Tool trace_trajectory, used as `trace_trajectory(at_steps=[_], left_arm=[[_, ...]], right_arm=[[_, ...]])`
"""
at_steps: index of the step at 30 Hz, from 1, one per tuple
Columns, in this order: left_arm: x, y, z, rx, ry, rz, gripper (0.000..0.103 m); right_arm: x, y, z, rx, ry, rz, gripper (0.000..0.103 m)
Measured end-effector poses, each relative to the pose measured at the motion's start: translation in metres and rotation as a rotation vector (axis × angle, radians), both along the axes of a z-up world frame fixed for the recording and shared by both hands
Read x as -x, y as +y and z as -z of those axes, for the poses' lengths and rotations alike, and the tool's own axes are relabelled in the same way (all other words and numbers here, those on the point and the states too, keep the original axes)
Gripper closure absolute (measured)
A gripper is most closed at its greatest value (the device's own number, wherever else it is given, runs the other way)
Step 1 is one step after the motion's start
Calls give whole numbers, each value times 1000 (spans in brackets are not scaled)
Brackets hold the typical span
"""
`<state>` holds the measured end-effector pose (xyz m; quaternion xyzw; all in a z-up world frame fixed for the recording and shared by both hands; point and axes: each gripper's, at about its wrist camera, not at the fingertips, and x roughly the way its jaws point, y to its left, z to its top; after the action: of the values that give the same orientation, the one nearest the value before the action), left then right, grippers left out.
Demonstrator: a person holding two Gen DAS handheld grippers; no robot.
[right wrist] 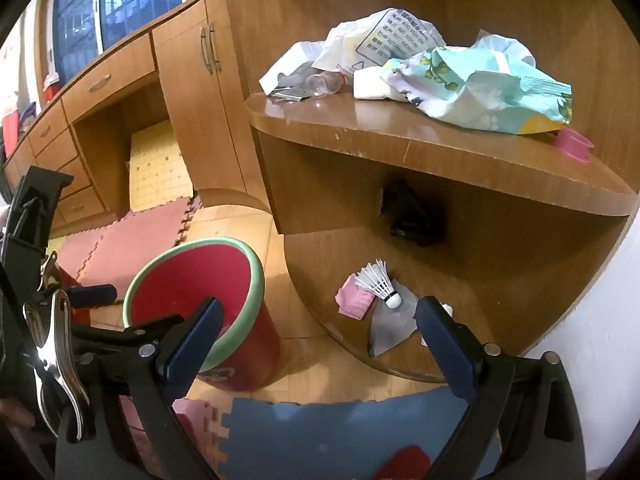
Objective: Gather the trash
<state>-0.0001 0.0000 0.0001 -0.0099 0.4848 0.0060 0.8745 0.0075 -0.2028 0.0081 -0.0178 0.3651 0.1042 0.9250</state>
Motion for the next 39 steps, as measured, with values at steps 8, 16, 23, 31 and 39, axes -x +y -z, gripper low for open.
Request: trace_trajectory(at_steps=[8,16,23,31,39], left_arm=[[0,0,1,-6,0,-2,0],[0,-2,1,-6,1,-2,0],[-1,-3,0,-5,3,-1,0],[-2,-1,4,-1,5,-1,0],[-2,-1,3,-2,4,0,0]], right_arm=[[0,0,-1,-8,-2,0,4],[0,0,0,-8,-3,0,4],[0,0,0,-6,-4,0,4],[0,0,0,-8,-3,-1,4],[0,0,0,-8,-3,0,4]])
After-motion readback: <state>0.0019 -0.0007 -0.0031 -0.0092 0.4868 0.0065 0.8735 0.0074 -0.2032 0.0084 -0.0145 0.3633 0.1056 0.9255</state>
